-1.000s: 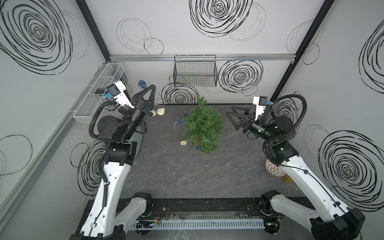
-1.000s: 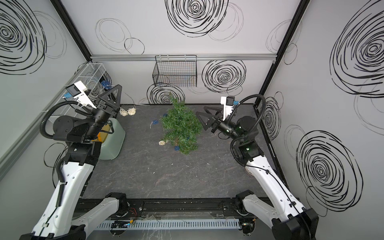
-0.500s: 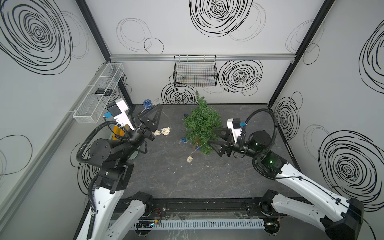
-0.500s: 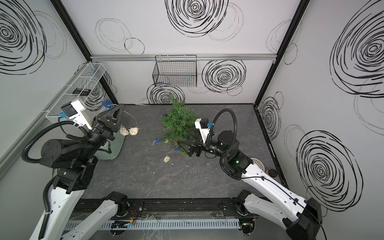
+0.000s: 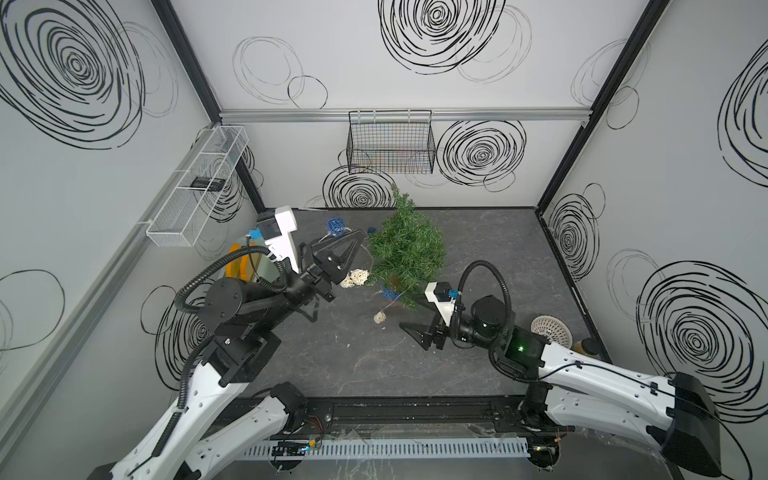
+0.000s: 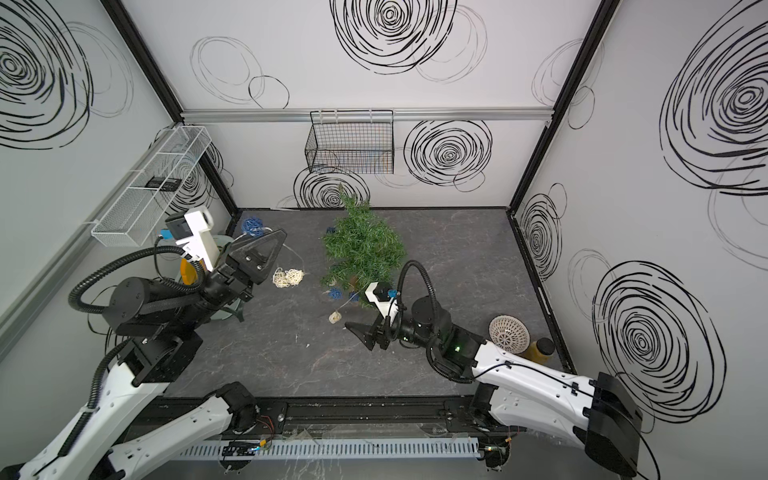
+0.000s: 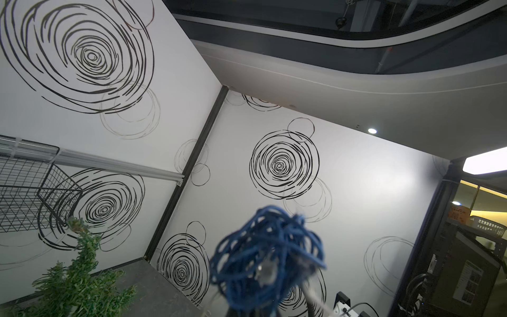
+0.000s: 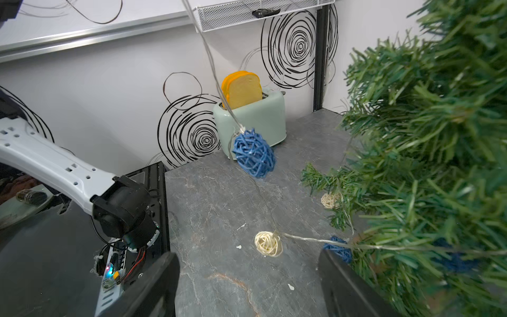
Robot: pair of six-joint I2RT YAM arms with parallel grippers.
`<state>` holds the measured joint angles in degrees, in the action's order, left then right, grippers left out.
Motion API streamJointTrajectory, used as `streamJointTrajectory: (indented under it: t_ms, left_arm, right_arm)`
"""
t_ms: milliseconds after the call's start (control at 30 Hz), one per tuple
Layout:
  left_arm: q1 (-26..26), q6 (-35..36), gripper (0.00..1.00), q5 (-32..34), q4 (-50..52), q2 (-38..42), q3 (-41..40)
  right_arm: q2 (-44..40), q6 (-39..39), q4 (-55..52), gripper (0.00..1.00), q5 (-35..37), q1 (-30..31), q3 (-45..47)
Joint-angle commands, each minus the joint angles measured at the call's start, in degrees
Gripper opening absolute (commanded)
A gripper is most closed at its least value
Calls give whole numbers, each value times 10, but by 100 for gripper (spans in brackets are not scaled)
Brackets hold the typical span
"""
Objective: Remove string lights from the small christmas tree
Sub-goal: Remove the light string from the Christmas tree.
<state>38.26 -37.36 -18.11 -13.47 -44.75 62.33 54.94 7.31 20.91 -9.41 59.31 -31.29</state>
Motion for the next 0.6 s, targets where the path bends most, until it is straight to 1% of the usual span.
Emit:
streamJointTrajectory:
  t_ms: [0,100,200,300,400,567]
  left_arm:
    - [50,33,0,43,-20,-19,16]
    - [106,57,0,70,-10,-41,31]
    - [156,87,0,103,5,-59,44]
    - [188,101,0,114,6,-74,51]
    - [208,113,0,124,11,-87,58]
    - [213,111,0,109,13,-109,63]
  right_arm:
    - [-1,-24,83,83,8,10,24]
    - [-17,-24,125,83,13,17,51]
    - [-43,-31,140,83,31,24,67]
    - [-80,-31,131,83,57,26,74]
    - [-128,-30,130,83,82,26,87]
    - [-188,-44,122,84,93,26,94]
